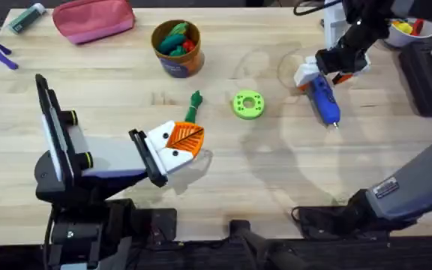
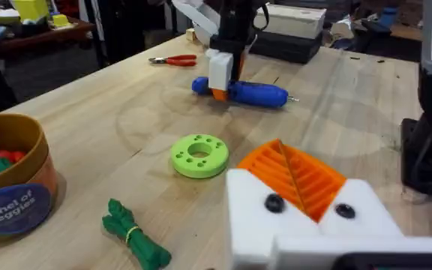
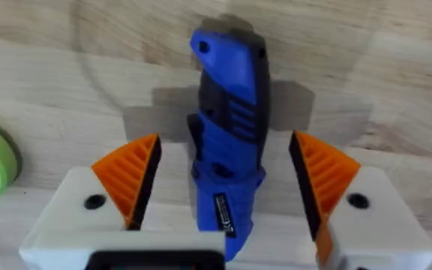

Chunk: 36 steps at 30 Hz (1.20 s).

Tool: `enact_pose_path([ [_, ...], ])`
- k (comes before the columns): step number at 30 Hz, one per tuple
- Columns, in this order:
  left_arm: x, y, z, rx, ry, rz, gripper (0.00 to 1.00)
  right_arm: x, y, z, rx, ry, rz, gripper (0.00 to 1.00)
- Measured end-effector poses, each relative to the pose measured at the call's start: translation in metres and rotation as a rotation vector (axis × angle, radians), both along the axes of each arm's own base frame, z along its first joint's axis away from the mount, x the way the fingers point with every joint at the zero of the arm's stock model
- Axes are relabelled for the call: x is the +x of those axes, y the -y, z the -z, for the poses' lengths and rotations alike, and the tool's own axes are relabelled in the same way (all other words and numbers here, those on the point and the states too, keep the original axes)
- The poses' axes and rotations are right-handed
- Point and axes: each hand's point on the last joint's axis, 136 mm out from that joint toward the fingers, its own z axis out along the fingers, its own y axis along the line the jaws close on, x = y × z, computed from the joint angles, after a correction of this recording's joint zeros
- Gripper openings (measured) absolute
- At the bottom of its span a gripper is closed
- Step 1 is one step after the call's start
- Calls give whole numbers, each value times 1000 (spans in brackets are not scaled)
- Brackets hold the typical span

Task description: Pick up the gripper from the table and insert it into the empty holder that is missing its gripper. Then pick up a screw, insert it into the mounting hole, and use the screwdriver to tighten it. Finally, clean up the table by picking up the vegetable and placing it into the bucket.

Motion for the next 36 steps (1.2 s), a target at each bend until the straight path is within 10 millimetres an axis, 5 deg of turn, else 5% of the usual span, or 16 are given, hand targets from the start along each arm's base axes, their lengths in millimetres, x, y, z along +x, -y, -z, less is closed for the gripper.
enact_pose_path([
  [25,0,0,0,0,0,0,18,1,6,18,-30,-32,12,916],
  [36,0,0,0,0,0,0,18,6,6,18,-27,-11,18,560],
])
